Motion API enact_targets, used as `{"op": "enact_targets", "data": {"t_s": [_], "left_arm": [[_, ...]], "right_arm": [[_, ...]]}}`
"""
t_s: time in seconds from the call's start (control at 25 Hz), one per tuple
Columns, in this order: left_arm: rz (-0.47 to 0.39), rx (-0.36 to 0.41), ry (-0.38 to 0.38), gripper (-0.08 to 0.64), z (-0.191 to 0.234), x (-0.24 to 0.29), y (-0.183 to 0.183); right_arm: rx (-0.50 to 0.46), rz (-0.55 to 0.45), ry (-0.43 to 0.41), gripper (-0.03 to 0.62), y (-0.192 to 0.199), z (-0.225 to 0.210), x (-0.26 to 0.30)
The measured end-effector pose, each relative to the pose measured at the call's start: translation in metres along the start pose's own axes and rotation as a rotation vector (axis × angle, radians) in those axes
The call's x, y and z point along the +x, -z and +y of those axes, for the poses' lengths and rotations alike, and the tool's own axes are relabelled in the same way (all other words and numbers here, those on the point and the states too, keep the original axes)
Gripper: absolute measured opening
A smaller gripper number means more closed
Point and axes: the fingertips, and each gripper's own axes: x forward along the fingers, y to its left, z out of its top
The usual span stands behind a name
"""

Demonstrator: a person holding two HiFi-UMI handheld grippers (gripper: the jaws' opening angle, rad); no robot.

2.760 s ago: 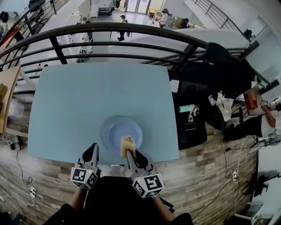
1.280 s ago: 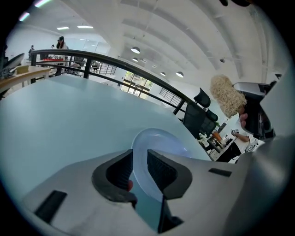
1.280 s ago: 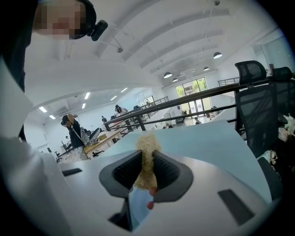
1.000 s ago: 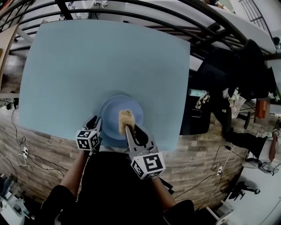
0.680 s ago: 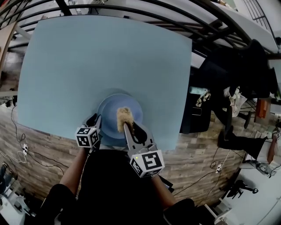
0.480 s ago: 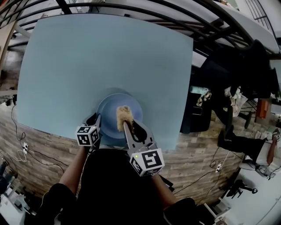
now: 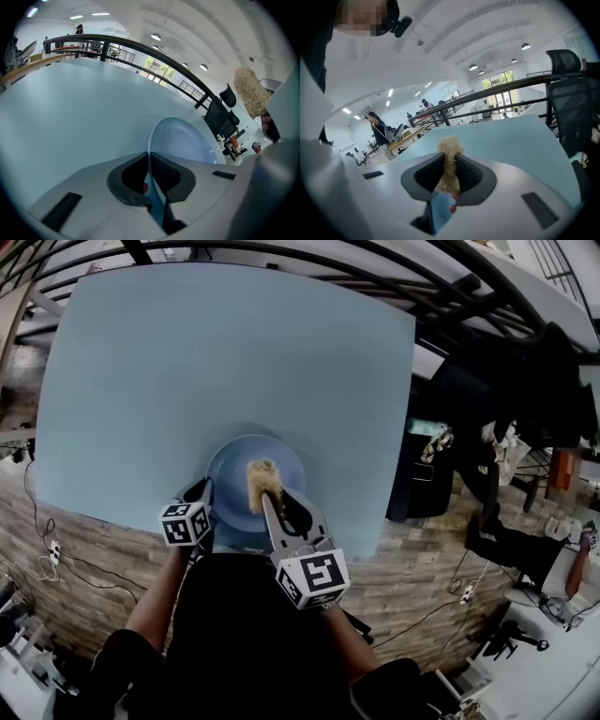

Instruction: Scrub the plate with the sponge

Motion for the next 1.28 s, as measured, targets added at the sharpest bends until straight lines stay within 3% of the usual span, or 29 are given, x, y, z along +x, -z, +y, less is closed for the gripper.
{"op": "enact_targets", "data": {"t_s": [0.88, 1.28], "left_arm": [[0.001, -0.033, -0.05, 0.011, 0.002, 0.0, 0.0], [-0.003, -0.044, -0.061, 0.011, 0.001, 0.001, 0.001]], "right_arm": [[-0.031, 0.117, -0.043, 0.072, 0.052, 0.001, 0.042], [-0.067, 0.203, -0.114, 0.072, 0.083, 0.019, 0.076]]}}
